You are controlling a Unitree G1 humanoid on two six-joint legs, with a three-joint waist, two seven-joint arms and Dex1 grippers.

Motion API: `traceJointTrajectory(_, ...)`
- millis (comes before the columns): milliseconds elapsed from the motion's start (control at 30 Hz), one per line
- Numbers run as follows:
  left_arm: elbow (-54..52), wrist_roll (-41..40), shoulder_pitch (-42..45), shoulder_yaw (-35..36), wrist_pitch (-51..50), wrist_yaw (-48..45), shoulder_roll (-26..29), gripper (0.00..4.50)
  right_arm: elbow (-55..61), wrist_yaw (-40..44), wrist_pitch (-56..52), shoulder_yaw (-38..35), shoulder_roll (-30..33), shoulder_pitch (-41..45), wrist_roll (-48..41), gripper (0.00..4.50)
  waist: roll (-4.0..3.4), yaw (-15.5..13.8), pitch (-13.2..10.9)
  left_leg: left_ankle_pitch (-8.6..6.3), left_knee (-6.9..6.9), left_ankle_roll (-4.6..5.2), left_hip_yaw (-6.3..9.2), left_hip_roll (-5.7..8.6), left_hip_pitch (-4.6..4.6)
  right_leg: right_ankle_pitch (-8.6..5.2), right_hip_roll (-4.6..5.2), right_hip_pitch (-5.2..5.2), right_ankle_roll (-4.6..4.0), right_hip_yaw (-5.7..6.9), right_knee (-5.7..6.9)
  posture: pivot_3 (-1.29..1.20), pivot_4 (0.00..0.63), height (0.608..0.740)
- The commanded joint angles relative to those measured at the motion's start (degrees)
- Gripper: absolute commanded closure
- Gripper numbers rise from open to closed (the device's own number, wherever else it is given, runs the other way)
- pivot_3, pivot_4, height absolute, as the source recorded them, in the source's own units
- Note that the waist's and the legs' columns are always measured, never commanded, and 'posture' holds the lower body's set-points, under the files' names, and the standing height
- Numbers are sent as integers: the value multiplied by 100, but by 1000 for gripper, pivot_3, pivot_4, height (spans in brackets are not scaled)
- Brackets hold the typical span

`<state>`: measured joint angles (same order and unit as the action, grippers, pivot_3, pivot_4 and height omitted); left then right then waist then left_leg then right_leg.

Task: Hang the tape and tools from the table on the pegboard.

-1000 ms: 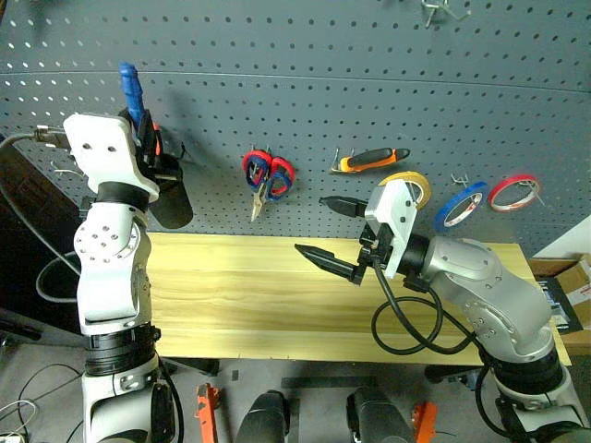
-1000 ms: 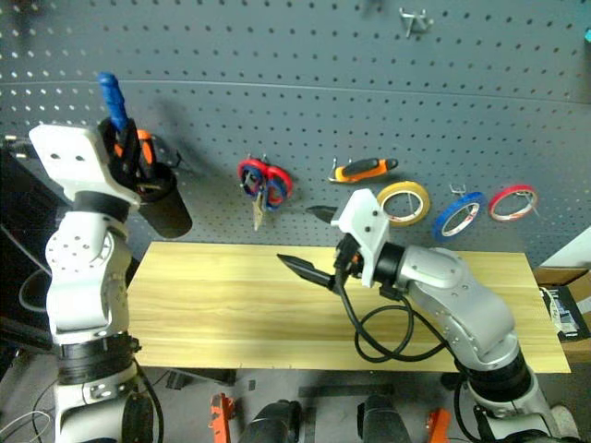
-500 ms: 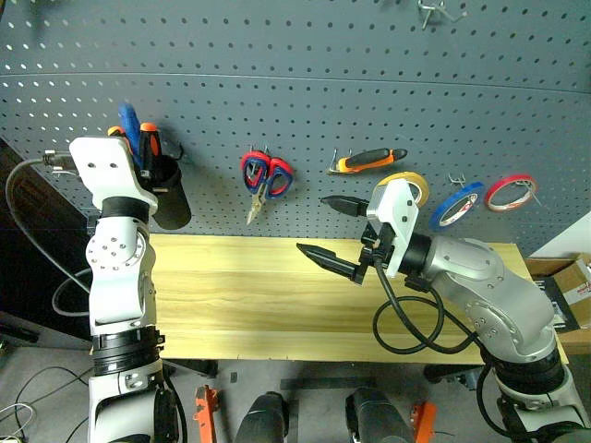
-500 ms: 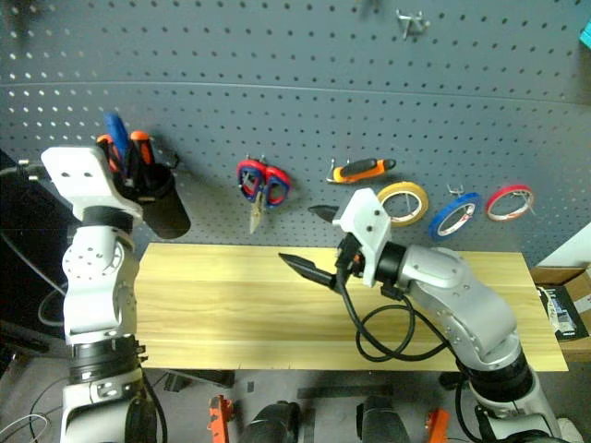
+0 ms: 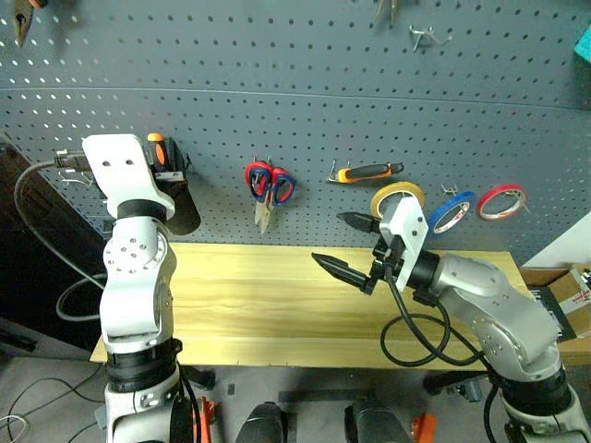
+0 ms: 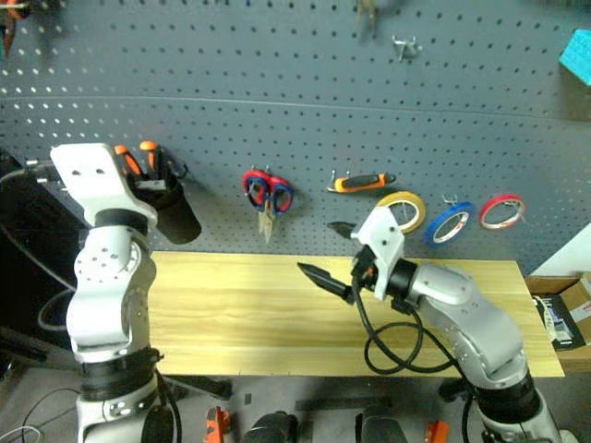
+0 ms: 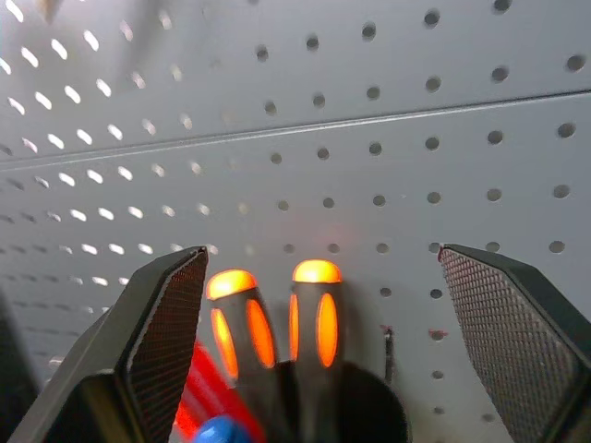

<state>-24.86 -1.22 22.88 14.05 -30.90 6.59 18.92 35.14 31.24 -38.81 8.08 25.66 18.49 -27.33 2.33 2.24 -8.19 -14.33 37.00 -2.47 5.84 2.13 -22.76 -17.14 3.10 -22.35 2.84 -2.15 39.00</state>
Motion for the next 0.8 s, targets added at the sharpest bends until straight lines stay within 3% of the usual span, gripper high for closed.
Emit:
traceJointTrajectory(33, -288, -125, -1016, -213, 183, -471, -140, 255, -131, -493, 634, 29, -236, -656, 576, 0, -12, -7, 150, 0, 0, 0, -2, 0, 6, 0, 0, 5, 0, -2, 1, -2, 32, 740)
traceJointTrajectory(200, 347, -194, -1922, -372, 566, -903, -231, 255, -1137, -1257, 1738, -126, -759, -1512, 1451, 0, -29, -67, 292, -14, -3, 20, -16, 9, 66, -2, -8, 55, 0, -12, 6, -9, 0, 740)
traceJointTrajectory(433, 2015, -176, -1585, -350, 1112, -1319, 15, 255, -2788, -1729, 2750, -823, -1033, -1758, 1770, 0, -51, -74, 342, -2, -5, 27, -26, 10, 284, -32, -22, 251, -5, -11, -16, -39, 0, 740)
traceJointTrajectory(600, 3125, -129, -1132, -498, 1457, -1627, 116, 255, -3997, -2113, 3069, -1371, -1067, -1464, 1876, 0, -60, -44, 401, -1, -5, 29, -18, 10, 284, -12, -21, 267, 25, -18, -12, -54, 0, 740)
traceJointTrajectory(800, 4101, -65, -745, -631, 2016, -1787, 92, 255, -4950, -2359, 3287, -1758, -973, -1120, 1974, 0, -84, -19, 432, -13, -22, 30, -26, 14, 271, -4, -19, 250, 0, -24, -11, -61, 0, 740)
